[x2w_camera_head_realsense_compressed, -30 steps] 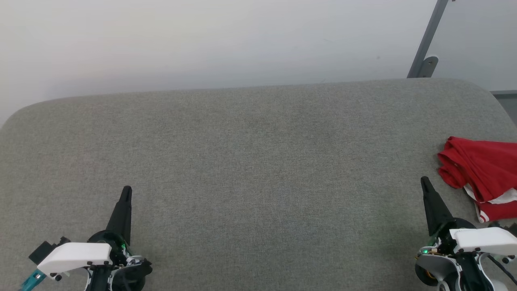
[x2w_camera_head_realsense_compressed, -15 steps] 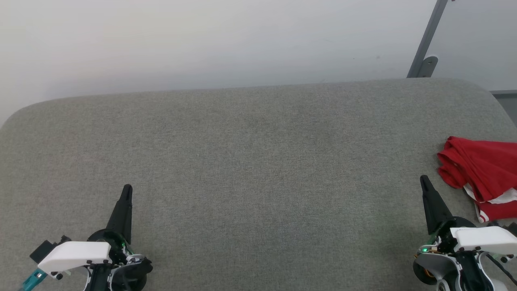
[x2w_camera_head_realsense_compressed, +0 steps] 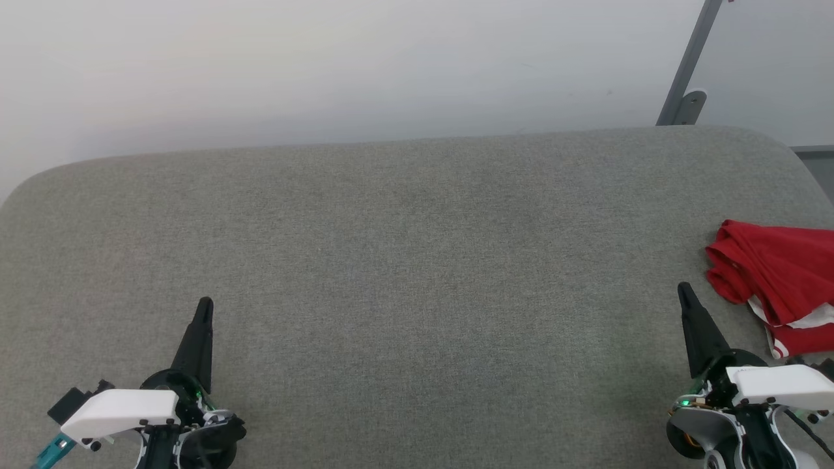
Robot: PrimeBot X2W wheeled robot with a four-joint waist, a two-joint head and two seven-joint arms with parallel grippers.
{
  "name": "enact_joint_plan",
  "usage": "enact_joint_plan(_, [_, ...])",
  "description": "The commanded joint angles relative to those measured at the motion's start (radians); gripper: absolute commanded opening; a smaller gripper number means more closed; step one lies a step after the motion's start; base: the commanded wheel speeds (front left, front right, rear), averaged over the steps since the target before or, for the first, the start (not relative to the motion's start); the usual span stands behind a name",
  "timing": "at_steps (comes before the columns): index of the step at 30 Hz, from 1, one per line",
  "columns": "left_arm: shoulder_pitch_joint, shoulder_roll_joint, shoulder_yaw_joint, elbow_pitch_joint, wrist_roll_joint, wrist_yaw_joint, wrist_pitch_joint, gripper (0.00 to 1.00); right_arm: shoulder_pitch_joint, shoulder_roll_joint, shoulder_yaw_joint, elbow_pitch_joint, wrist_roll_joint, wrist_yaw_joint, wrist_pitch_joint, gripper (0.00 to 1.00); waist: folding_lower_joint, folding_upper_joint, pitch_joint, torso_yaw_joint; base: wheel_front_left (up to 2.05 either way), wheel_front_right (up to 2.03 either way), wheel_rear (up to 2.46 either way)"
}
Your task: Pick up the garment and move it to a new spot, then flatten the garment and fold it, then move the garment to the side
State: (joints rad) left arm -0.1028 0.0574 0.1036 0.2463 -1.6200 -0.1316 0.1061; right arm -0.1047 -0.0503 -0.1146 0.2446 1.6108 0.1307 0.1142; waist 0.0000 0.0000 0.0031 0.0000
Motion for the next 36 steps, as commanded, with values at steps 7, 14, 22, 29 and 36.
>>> enact_joint_plan(7, [-0.013,-0.003,0.005,0.0,0.001,0.002,0.006,0.0,-0.008,0.002,0.0,0.002,0.004,0.0,0.002,0.0,0.0,0.0,0.0,0.0,0.0,0.0,0.0])
enact_joint_plan(14, [-0.013,-0.004,0.006,0.0,0.002,0.002,0.007,0.0,-0.008,0.002,0.0,0.002,0.004,0.0,0.002,0.0,0.0,0.0,0.0,0.0,0.0,0.0,0.0])
enact_joint_plan(22, [-0.013,-0.004,0.006,0.0,0.003,0.002,0.008,0.0,-0.008,0.002,0.0,0.002,0.004,0.0,0.001,0.0,0.0,0.0,0.0,0.0,0.0,0.0,0.0])
enact_joint_plan(29, [-0.013,-0.005,0.007,0.0,0.004,0.002,0.007,0.0,-0.008,0.002,0.0,0.002,0.004,0.0,0.001,0.0,0.0,0.0,0.0,0.0,0.0,0.0,0.0])
enact_joint_plan(36, [-0.013,-0.005,0.008,0.0,0.005,0.002,0.008,0.0,-0.008,0.002,0.0,0.002,0.004,0.0,0.001,0.0,0.0,0.0,0.0,0.0,0.0,0.0,0.0])
